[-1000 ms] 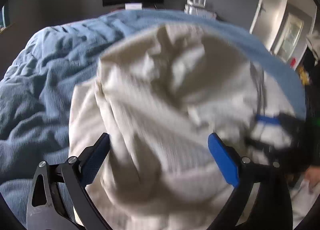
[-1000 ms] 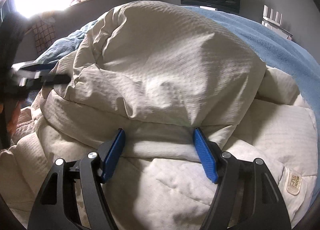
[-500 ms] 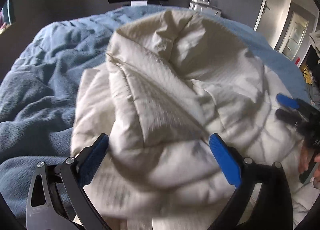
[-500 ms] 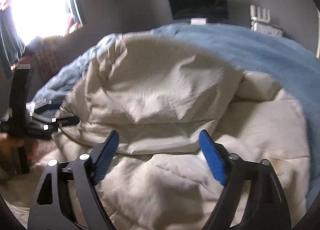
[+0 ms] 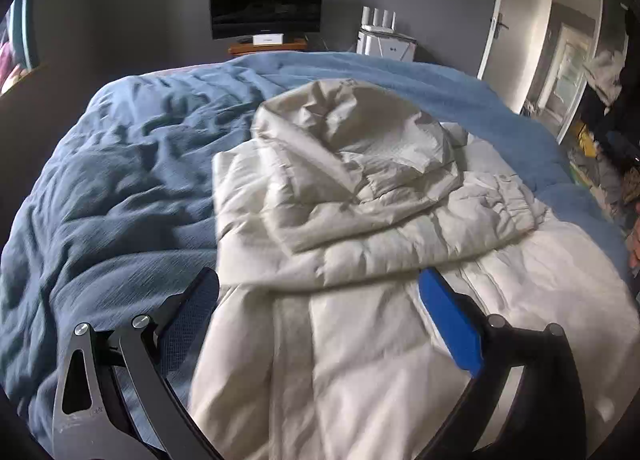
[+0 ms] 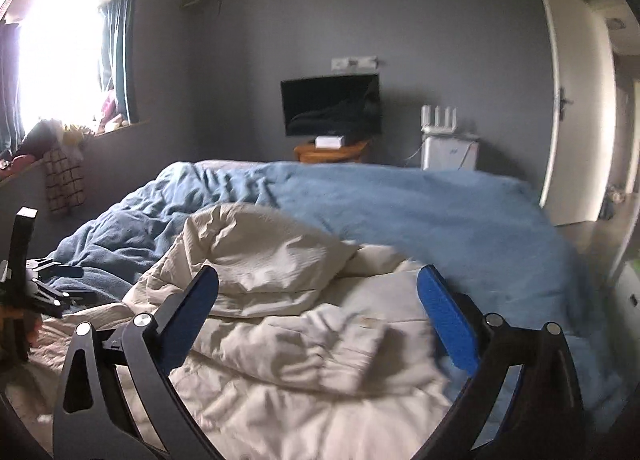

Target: Fold large clothes

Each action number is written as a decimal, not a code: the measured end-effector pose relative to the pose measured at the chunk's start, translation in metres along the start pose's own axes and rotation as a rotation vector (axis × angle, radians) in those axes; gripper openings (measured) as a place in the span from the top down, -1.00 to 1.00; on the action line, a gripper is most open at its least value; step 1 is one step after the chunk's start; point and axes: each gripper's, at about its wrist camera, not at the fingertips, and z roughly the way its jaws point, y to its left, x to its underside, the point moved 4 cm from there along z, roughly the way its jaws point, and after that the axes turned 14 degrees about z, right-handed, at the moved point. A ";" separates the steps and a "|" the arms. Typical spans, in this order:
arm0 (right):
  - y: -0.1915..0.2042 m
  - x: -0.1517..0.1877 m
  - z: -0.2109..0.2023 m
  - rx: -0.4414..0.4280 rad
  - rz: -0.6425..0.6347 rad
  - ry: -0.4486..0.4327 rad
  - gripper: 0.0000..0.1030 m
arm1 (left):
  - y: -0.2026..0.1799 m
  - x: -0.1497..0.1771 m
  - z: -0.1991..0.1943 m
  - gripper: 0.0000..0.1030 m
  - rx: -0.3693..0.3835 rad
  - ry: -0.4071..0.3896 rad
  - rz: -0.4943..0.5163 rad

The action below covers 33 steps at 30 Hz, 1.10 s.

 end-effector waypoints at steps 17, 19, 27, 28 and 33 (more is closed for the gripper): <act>-0.061 0.074 -0.103 0.135 -0.010 0.404 -0.85 | 0.023 0.088 -0.084 -0.87 0.008 0.187 -0.014; -0.066 0.089 -0.104 0.114 0.052 0.483 -0.85 | 0.014 0.095 -0.083 -0.87 0.051 0.220 -0.015; -0.074 0.129 -0.117 0.174 0.123 0.637 -0.73 | -0.008 0.106 -0.085 -0.69 0.128 0.288 0.000; -0.075 0.134 -0.118 0.166 0.143 0.653 -0.59 | -0.009 0.106 -0.085 -0.62 0.132 0.293 0.003; -0.072 0.152 -0.121 0.163 0.156 0.755 -0.06 | -0.002 0.114 -0.086 -0.30 0.141 0.331 -0.024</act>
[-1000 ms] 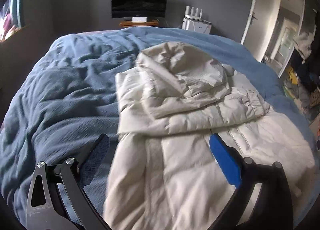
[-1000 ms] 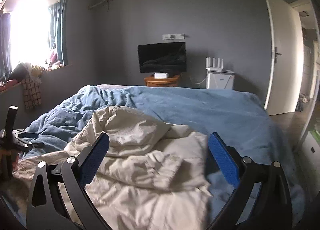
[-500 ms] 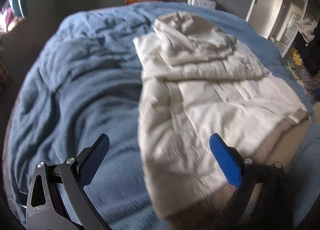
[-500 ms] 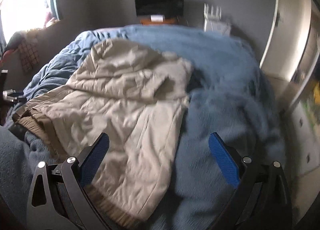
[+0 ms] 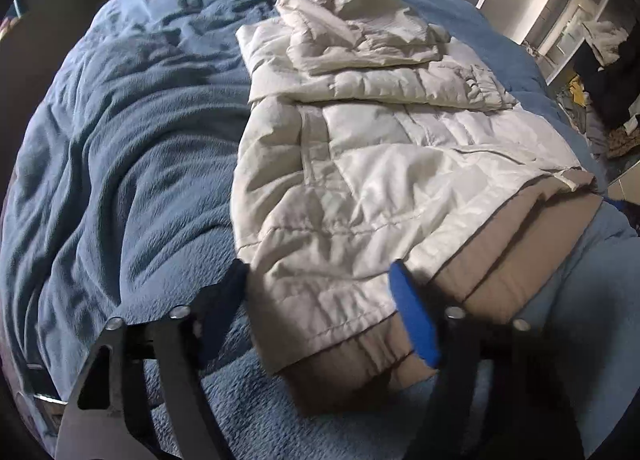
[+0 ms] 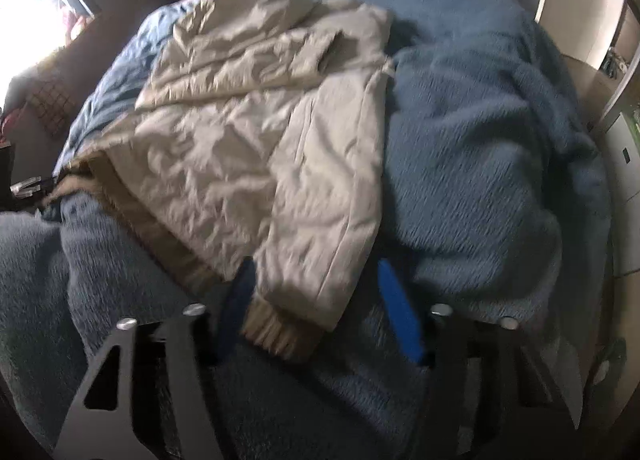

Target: Fold large clothes

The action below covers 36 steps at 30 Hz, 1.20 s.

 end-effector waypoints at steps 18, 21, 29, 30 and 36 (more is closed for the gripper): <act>-0.004 0.004 0.018 -0.162 0.157 0.117 0.13 | -0.002 0.019 -0.005 0.12 0.189 -0.009 -0.073; 0.006 0.000 0.007 -0.135 0.075 0.041 0.69 | 0.005 0.021 -0.005 0.52 0.249 -0.032 -0.130; 0.018 -0.068 -0.043 -0.135 -0.013 -0.210 0.74 | 0.030 -0.038 -0.048 0.79 0.204 -0.256 -0.100; 0.022 -0.078 -0.045 -0.143 -0.019 -0.234 0.74 | 0.033 -0.046 -0.050 0.80 0.198 -0.277 -0.096; 0.040 -0.155 -0.050 -0.187 -0.012 -0.385 0.74 | 0.063 -0.109 -0.056 0.81 0.152 -0.390 -0.117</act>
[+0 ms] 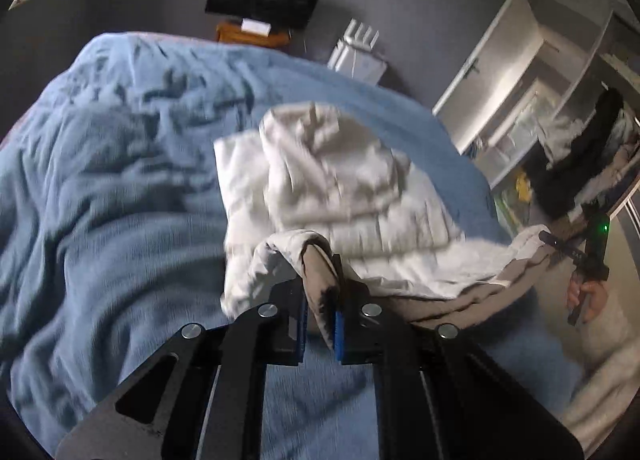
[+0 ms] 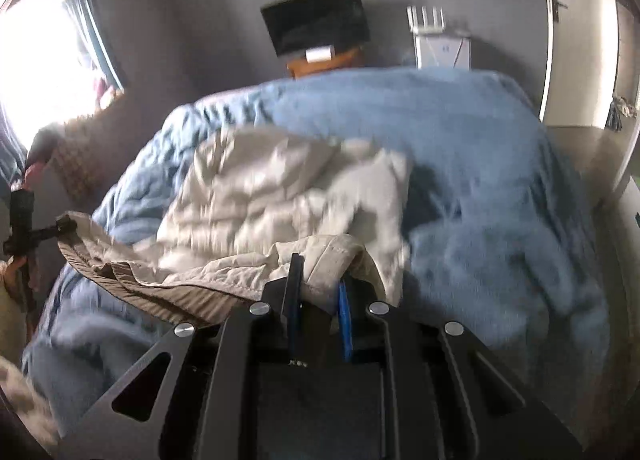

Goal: Fold large clothes
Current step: 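Grasp the brown-banded hem with both tools and lift it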

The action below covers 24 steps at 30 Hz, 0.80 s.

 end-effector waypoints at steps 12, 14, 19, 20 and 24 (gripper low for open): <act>-0.009 -0.137 0.122 0.022 0.152 -0.152 0.74 | 0.070 -0.118 0.090 0.80 -0.113 -0.053 -0.029; -0.015 -0.150 0.148 0.044 0.180 -0.158 0.74 | 0.082 -0.134 0.122 0.80 -0.148 -0.031 -0.024; -0.043 -0.165 0.219 0.082 0.268 -0.118 0.74 | 0.110 -0.143 0.187 0.78 -0.181 0.048 -0.043; -0.049 -0.165 0.232 0.085 0.284 -0.108 0.74 | 0.117 -0.142 0.204 0.77 -0.192 0.076 -0.045; -0.066 -0.163 0.278 0.112 0.309 -0.069 0.74 | 0.137 -0.136 0.239 0.73 -0.208 0.120 -0.071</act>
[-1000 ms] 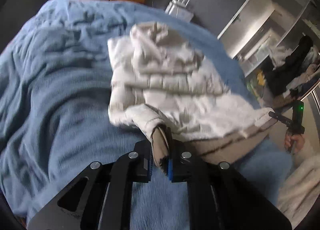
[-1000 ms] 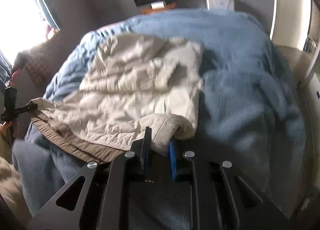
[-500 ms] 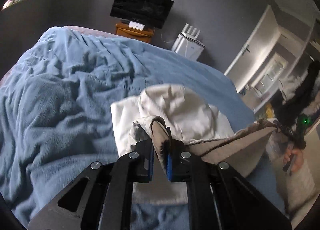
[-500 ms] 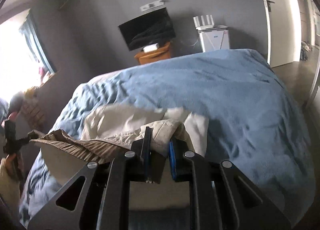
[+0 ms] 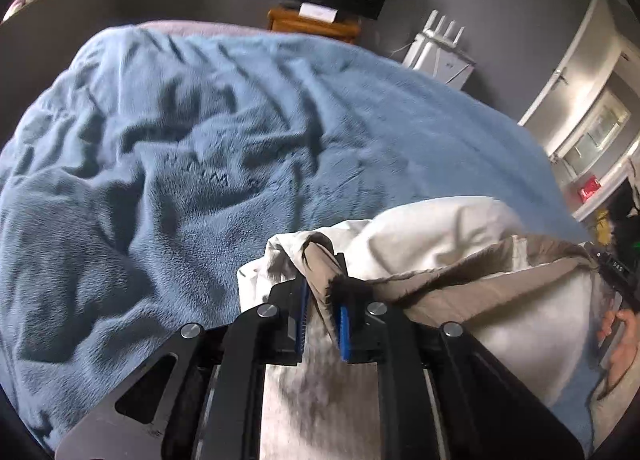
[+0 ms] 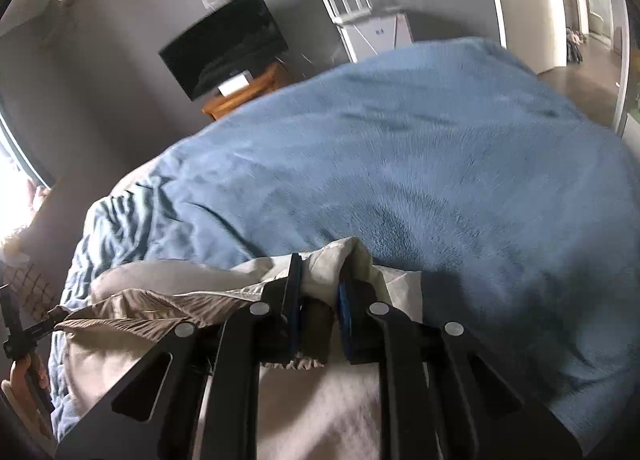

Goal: Fold large clothes
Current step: 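Grasp the brown-banded hem with both tools and lift it, then fold the hem over the jacket and open both tools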

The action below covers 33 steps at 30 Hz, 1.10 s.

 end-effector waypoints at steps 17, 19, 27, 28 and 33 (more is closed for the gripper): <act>0.017 0.034 -0.038 -0.006 -0.142 -0.065 -0.52 | -0.035 0.019 -0.039 -0.84 -0.004 -0.106 -0.016; 0.020 0.054 -0.053 -0.012 -0.177 -0.056 -0.57 | -0.058 0.039 -0.050 -0.86 -0.004 -0.110 0.033; 0.027 0.164 -0.067 -0.018 -0.303 0.102 -0.60 | -0.141 0.130 -0.046 -0.87 0.018 -0.050 0.188; 0.028 0.173 -0.066 -0.014 -0.317 0.116 -0.60 | -0.148 0.139 -0.044 -0.87 0.016 -0.042 0.214; 0.030 0.211 -0.053 0.049 -0.399 0.157 -0.67 | -0.171 0.155 -0.027 -0.87 -0.054 0.007 0.351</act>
